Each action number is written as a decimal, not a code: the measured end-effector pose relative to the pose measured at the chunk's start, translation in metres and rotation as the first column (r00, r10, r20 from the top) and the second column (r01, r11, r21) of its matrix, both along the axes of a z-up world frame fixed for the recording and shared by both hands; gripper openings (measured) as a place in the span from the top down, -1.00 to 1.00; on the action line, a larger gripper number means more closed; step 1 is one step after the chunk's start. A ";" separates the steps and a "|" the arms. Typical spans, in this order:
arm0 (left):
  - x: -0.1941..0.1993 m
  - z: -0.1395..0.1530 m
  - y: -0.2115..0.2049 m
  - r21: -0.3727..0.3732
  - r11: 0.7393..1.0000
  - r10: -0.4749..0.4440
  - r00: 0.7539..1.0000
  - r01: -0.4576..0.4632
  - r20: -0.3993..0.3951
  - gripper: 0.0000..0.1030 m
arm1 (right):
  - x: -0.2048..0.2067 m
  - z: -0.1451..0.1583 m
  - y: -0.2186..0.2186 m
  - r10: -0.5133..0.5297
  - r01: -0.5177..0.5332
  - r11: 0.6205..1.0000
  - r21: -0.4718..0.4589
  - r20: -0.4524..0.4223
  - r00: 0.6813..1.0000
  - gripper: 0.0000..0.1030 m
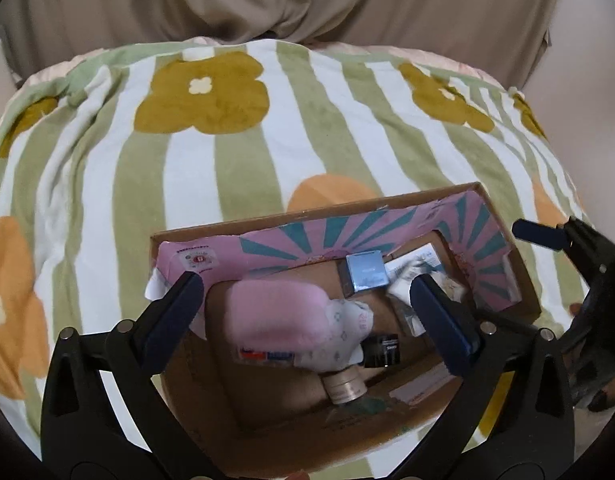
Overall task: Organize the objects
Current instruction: 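Withdraw both grippers up from the cardboard box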
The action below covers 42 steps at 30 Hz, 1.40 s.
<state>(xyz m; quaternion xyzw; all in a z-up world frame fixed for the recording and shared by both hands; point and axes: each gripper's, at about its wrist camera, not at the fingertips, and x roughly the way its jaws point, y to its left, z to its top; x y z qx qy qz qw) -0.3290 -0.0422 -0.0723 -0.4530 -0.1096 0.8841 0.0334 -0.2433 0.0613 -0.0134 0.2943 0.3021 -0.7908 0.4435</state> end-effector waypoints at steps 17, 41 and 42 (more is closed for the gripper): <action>0.024 0.015 0.004 -0.034 0.999 0.005 1.000 -0.005 -0.008 -0.99 | 0.022 -0.008 0.004 0.013 -0.012 1.000 0.015 -0.034 0.999 -0.98; 0.211 0.117 0.022 -0.118 0.974 0.143 0.934 -0.191 -0.328 -0.99 | 0.124 0.067 0.098 -0.139 0.110 0.967 -0.231 -0.114 0.984 -0.99; 0.220 0.117 0.025 -0.125 0.973 0.143 0.931 -0.195 -0.336 -0.99 | 0.129 0.067 0.103 -0.143 0.113 0.965 -0.236 -0.115 0.983 -0.99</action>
